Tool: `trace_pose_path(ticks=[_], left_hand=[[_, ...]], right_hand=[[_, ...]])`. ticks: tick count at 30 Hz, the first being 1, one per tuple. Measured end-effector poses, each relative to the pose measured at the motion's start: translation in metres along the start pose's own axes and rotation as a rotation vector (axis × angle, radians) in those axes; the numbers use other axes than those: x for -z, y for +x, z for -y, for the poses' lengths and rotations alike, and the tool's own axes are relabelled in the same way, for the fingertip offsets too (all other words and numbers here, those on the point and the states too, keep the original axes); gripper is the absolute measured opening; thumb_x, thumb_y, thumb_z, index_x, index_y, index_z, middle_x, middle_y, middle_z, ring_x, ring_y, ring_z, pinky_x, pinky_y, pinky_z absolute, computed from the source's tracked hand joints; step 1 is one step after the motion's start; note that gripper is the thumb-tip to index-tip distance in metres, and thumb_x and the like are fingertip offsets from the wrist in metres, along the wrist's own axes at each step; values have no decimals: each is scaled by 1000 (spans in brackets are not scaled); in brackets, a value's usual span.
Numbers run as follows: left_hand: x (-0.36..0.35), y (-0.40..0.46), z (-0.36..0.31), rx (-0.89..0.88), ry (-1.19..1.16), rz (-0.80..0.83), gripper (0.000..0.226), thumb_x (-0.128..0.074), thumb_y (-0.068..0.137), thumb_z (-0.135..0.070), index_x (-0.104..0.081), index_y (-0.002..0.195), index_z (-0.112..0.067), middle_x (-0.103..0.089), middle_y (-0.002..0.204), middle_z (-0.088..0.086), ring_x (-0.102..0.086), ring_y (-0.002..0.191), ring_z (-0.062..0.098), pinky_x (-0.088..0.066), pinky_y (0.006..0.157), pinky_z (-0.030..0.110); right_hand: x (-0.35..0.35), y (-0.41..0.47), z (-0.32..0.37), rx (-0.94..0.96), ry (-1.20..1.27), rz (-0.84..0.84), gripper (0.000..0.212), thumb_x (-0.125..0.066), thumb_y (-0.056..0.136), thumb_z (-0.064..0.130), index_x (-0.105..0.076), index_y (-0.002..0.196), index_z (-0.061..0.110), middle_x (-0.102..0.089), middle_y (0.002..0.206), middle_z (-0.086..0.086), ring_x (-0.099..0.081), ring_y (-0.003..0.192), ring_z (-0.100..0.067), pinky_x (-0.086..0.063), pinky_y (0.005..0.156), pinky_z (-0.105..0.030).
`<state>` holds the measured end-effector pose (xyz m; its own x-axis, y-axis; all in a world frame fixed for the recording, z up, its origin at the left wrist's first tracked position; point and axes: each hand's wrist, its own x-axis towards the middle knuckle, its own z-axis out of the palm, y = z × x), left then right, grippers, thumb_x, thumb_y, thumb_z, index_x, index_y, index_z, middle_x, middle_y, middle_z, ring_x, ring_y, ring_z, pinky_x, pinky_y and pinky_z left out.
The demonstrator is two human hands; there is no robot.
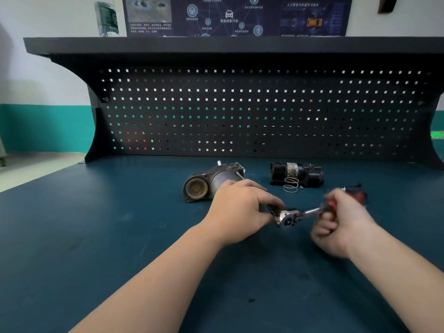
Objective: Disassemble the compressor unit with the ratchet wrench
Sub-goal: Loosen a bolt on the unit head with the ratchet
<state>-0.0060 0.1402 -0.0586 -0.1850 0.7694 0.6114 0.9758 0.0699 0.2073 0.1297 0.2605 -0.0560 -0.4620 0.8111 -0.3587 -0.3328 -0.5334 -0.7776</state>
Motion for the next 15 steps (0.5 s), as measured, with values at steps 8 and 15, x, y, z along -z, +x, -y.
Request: trace_pose_path(ticks=[8, 15], left_hand=[[6, 1, 1, 1, -21, 103, 25, -67, 78, -37, -67, 101, -48, -65, 106, -24, -43, 114, -6, -30, 95, 28], [1, 0, 0, 14, -65, -4, 23, -72, 72, -30, -72, 91, -43, -69, 93, -16, -51, 109, -1, -40, 91, 34]], right_hand=[[-13, -10, 20, 663, -178, 305, 30, -64, 89, 29, -50, 64, 18, -32, 37, 6, -25, 31, -9, -23, 37, -19], [-9, -2, 7, 451, -121, 60, 30, -59, 88, 30, -41, 67, 18, -30, 37, 6, -22, 29, -8, -20, 40, -21]])
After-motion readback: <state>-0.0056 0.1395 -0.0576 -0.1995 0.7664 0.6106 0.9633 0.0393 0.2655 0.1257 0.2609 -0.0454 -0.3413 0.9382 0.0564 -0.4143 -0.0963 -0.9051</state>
